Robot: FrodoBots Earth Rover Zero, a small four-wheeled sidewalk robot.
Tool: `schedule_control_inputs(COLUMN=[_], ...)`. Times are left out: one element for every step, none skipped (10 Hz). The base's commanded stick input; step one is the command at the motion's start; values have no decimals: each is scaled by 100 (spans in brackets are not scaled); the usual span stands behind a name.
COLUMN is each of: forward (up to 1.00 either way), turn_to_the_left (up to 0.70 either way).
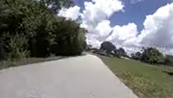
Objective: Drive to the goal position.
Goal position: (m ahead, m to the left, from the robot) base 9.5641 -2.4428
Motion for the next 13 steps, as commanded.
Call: schedule_control_inputs(forward=[50,50,50,50,50,50,50,50,50,50,50,50,50], turn_to_the_left=[-3,-10,-21,0,0,0,0,0,0,0,0,0,0])
